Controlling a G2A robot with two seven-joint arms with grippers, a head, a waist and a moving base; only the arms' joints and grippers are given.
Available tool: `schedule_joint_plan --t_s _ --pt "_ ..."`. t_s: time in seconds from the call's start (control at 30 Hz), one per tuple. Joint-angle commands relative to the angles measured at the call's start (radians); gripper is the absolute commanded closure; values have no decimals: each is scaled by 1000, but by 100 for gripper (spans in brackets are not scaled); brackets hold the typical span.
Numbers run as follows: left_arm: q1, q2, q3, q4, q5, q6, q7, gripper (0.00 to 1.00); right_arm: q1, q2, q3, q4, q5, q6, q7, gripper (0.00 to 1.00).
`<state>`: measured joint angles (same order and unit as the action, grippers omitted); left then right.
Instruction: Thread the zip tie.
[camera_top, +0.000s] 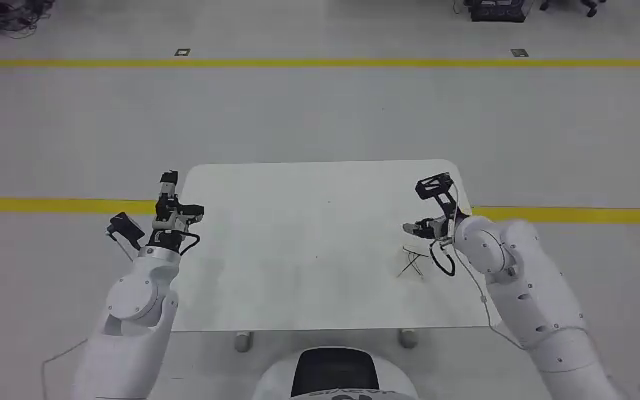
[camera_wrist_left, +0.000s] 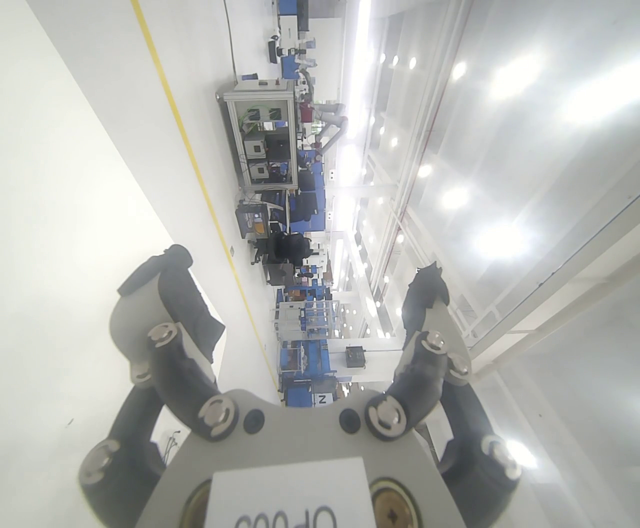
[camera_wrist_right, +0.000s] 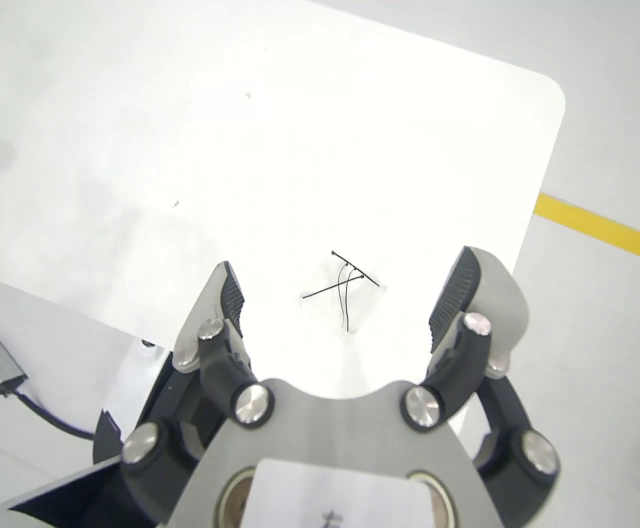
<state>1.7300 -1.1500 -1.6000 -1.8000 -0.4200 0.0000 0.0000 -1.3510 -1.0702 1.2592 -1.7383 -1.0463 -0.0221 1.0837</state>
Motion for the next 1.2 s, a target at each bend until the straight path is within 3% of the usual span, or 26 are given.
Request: schedule_joint_plan --t_s 0.0,0.07,0.43,0.67,1.0,1.17 --pt "0 0 0 0 0 0 0 0 25 -5 -41 25 4 -9 55 0" --pt "0 0 0 0 0 0 0 0 49 -10 -66 54 29 -15 93 0" --pt "0 0 0 0 0 0 0 0 45 -11 -85 78 29 -32 116 0" --pt "0 0 0 0 0 0 0 0 164 -43 -206 269 55 8 184 0" --pt "0 0 0 0 0 0 0 0 175 -47 -218 276 48 12 177 0" --pt "0 0 0 0 0 0 0 0 171 -50 -205 288 75 97 188 0"
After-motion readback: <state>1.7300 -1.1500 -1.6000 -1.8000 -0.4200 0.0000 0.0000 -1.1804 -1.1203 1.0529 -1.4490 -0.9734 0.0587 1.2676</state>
